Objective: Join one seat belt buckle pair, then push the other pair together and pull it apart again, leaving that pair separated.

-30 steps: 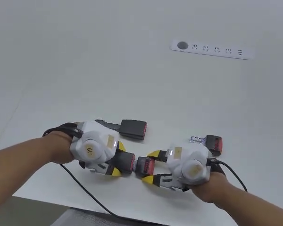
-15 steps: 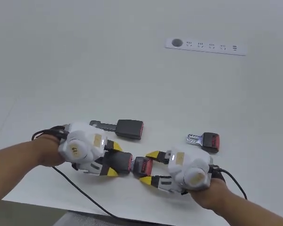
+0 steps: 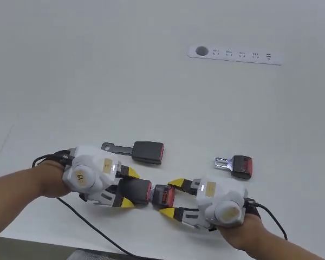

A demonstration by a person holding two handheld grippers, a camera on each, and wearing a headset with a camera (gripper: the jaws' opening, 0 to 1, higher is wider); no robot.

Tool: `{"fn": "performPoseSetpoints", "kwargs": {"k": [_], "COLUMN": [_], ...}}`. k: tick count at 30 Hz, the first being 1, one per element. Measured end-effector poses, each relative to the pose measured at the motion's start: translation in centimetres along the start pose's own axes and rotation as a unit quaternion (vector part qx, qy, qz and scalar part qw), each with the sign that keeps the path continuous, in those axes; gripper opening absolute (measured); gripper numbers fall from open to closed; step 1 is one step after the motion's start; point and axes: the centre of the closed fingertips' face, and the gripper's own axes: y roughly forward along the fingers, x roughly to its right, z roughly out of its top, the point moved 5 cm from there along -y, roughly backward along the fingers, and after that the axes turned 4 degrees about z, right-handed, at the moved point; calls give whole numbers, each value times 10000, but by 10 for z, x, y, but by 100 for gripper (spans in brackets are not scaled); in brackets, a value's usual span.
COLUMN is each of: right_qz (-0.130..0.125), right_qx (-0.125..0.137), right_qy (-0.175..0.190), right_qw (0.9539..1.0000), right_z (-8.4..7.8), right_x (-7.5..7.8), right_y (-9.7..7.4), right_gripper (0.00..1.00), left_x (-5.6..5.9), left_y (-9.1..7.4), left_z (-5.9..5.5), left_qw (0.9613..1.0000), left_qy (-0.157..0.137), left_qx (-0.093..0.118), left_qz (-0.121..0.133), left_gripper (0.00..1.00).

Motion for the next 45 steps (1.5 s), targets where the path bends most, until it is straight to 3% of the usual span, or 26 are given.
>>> {"fn": "performPoseSetpoints", "kwargs": {"k": [13, 15, 18, 21, 22, 25, 27, 30, 31, 33, 35, 38, 41, 45], "right_qz": [-81, -32, -18, 30, -82, -301, -458, -495, -503, -492, -497, -667, -766, -827], "right_qx": [62, 106, 45, -9, -202, 136, 290, 315, 315, 283, 219, 222, 169, -81], "right_qy": [140, 249, -1, 91, -4, 229, 398, 295, 280, 160, 89, 225, 240, 224], "right_qw": [9998, 9996, 10000, 10000, 9998, 9992, 9977, 9978, 9978, 9983, 9985, 9973, 9966, 9963], "right_z": [-1, -1, 0, 1, 0, 11, 17, 18, 18, 14, 8, -1, -12, -25], "right_x": [0, 0, -1, 2, 4, 7, 10, 10, 10, 9, 12, 22, 32, 48], "right_y": [0, 0, 0, -1, -3, -8, -16, -31, -35, -48, -64, -89, -112, -134], "right_gripper": [33, 33, 35, 36, 39, 64, 79, 81, 81, 81, 80, 80, 80, 78], "left_x": [0, 1, 2, 3, 4, 3, 7, 8, 8, 8, 7, 4, -8, -22], "left_y": [-1, -1, 0, 1, 0, -3, -5, -14, -17, -21, -22, -27, -33, -33], "left_z": [0, 1, 3, 4, 6, 5, 11, 24, 27, 33, 36, 43, 53, 56], "left_qw": [10000, 9999, 9998, 9998, 9996, 9980, 9986, 9983, 9980, 9972, 9968, 9962, 9945, 9939], "left_qy": [-26, 72, 148, 50, 63, -57, -9, -114, -147, -194, -120, -42, 9, 145], "left_qx": [-2, -73, -149, -200, -272, -514, -382, -142, -86, -5, -56, -10, 108, -42], "left_qz": [3, 3, -2, 34, 83, 353, 372, 560, 614, 717, 792, 867, 1044, 1094], "left_gripper": [35, 36, 36, 37, 37, 43, 55, 77, 81, 83, 84, 91, 90, 90]}}
